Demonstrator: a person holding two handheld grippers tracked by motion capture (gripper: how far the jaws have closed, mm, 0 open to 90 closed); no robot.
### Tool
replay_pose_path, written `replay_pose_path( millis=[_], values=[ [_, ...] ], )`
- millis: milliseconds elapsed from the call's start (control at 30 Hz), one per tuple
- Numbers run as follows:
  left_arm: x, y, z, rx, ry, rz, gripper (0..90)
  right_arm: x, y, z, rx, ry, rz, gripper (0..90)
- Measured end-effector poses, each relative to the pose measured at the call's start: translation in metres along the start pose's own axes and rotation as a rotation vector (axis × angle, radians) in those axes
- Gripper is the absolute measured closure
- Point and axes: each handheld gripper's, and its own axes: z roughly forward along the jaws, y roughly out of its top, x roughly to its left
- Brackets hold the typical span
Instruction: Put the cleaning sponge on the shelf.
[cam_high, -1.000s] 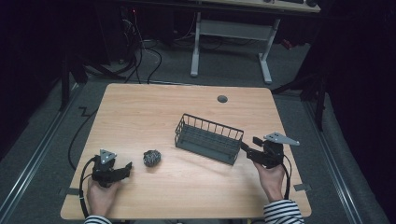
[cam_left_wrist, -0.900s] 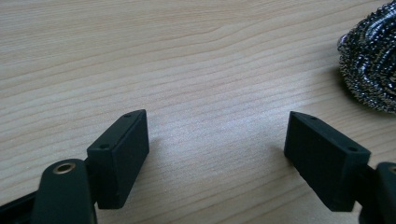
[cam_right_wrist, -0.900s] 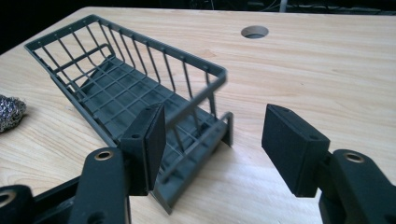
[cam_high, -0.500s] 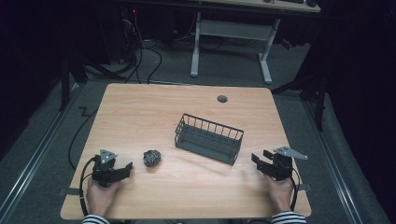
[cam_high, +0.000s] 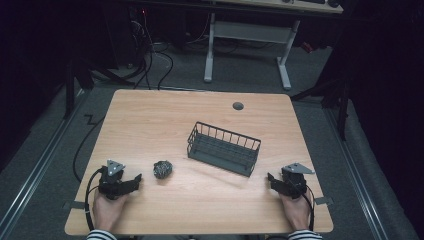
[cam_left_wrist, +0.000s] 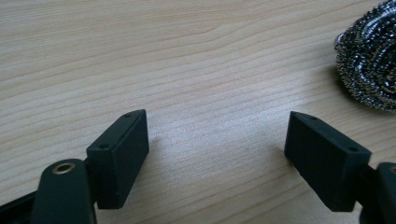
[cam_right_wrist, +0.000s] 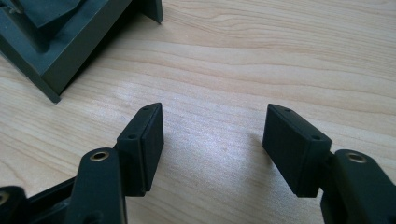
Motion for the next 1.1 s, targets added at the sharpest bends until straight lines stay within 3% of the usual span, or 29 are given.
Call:
replay_pose_path(
  millis=[133,567,900,1100],
  values=[
    [0.003,0.000,-0.001,-0.004,-0.020,-0.026,22.1,-0.002,0.000,0.001,0.009,0.013,0.026,36.3],
    [0.007,0.000,-0.015,-0.024,-0.083,-0.059,18.3,-0.002,0.000,0.001,0.011,0.009,0.030,35.6],
    [0.003,-0.005,-0.029,-0.020,-0.108,-0.051,16.3,-0.002,0.000,0.001,0.010,0.010,0.027,35.1],
    [-0.008,-0.005,-0.033,-0.014,-0.136,-0.024,15.7,-0.002,0.000,0.001,0.012,0.010,0.027,34.8]
  ],
)
